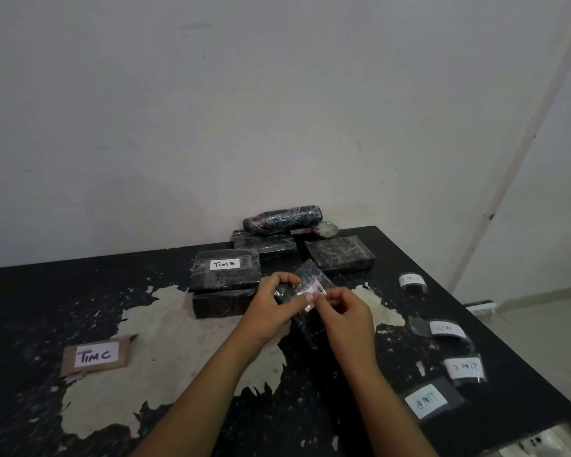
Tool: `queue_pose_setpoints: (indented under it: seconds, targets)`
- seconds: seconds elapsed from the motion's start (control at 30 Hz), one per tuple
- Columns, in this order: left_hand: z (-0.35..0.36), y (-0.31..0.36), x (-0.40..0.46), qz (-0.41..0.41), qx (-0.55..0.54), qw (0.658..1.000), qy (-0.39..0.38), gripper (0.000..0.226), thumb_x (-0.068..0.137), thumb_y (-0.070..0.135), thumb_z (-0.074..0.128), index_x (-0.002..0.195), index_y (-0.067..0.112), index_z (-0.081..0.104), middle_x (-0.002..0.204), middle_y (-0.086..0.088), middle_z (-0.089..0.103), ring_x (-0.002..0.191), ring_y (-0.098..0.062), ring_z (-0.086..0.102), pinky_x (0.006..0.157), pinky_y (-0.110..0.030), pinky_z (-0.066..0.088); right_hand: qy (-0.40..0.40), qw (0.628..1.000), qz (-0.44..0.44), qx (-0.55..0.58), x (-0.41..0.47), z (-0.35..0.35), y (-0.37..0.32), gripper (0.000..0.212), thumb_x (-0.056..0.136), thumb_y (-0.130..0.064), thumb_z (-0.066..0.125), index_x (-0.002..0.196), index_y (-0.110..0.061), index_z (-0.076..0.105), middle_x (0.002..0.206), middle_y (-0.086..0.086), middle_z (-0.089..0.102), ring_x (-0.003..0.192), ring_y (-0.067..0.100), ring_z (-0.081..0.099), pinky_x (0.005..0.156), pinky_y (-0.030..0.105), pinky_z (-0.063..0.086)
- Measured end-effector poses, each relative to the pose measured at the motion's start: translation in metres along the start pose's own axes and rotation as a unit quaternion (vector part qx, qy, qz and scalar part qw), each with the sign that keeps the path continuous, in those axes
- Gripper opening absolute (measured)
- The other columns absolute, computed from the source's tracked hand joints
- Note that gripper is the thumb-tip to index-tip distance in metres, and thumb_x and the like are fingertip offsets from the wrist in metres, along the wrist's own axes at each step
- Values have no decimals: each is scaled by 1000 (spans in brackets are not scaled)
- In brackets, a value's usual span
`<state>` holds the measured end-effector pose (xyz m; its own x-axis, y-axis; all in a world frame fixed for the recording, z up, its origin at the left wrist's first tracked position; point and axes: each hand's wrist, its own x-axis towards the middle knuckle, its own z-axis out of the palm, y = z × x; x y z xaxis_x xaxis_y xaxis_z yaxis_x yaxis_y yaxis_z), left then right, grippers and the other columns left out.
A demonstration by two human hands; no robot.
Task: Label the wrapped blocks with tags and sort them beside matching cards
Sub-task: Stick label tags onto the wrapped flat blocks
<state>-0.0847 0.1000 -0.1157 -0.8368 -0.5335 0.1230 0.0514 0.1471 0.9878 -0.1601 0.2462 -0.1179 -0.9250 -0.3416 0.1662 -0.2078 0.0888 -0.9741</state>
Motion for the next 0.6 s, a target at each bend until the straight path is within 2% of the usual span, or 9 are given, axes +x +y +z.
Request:
queue_pose_setpoints:
  seconds: [0.03, 0.1, 0.17, 0.23, 0.3, 0.37, 0.43, 0.5, 0.6]
  targets:
    - [0, 1, -1, 3, 0, 1000, 4, 38, 77, 56, 90, 107, 45, 70, 131, 9, 57, 124, -16, 62, 106, -37, 54, -2, 1000, -1, -3, -1, -1, 0, 16, 99, -32, 79, 86, -24, 77, 79, 2, 76, 70, 18, 69, 66, 33, 57]
    - [-1, 3, -2, 8, 5, 1000, 11, 42, 79, 46, 94, 111, 42, 69, 131, 9, 56, 124, -13, 61, 105, -35, 55, -7, 1000, -2, -11, -3, -1, 0, 16, 99, -32, 79, 86, -24, 77, 79, 1, 76, 68, 10, 66, 64, 29, 56]
    - [-2, 5, -3, 12, 13, 1000, 11, 42, 82, 30, 94, 113, 39, 68, 132, 10, 56, 120, -11, 63, 96, -26, 56, -10, 1000, 2, -12, -4, -2, -1, 15, 100, -31, 79, 86, -25, 78, 79, 0, 76, 68, 8, 66, 64, 26, 55]
    - [-3, 5, -4, 9, 11, 1000, 7, 46, 83, 14, 90, 113, 40, 67, 133, 7, 55, 115, -17, 69, 89, -27, 61, -13, 1000, 7, -2, -5, -3, -2, 15, 101, -29, 78, 87, -25, 78, 80, 0, 77, 68, 9, 68, 64, 26, 55]
    - [-3, 4, -5, 6, 15, 1000, 6, 50, 82, 7, 85, 114, 40, 67, 134, 5, 55, 114, -21, 70, 88, -30, 63, -16, 1000, 11, 3, -4, -3, -4, 15, 101, -30, 77, 88, -25, 79, 81, 0, 78, 72, 14, 71, 67, 29, 57]
    - [-3, 4, -6, 7, 17, 1000, 8, 51, 83, 2, 83, 116, 37, 66, 134, 4, 54, 114, -21, 69, 85, -27, 62, -21, 1000, 18, 11, -3, -3, -5, 17, 102, -30, 75, 88, -24, 79, 82, 1, 79, 80, 22, 75, 74, 38, 60]
    - [-4, 3, -7, 12, 15, 1000, 7, 51, 85, 0, 81, 117, 36, 66, 134, 4, 54, 115, -20, 69, 83, -24, 61, -28, 999, 26, 16, -2, -5, -8, 19, 103, -29, 74, 85, -22, 80, 82, 1, 79, 82, 24, 75, 78, 42, 60]
    - [-5, 3, -8, 11, 9, 1000, 5, 51, 86, -3, 80, 118, 34, 66, 134, 4, 53, 115, -18, 68, 82, -24, 62, -38, 998, 37, 19, -2, -6, -10, 22, 102, -27, 73, 82, -21, 79, 80, 0, 78, 76, 16, 73, 78, 40, 57]
    - [-6, 1, -8, 2, -5, 1000, 4, 51, 87, -6, 78, 119, 32, 66, 135, 2, 51, 116, -17, 69, 85, -31, 66, -54, 997, 53, 32, -2, -8, -13, 24, 100, -24, 72, 78, -18, 79, 77, -3, 77, 66, 1, 65, 76, 33, 51]
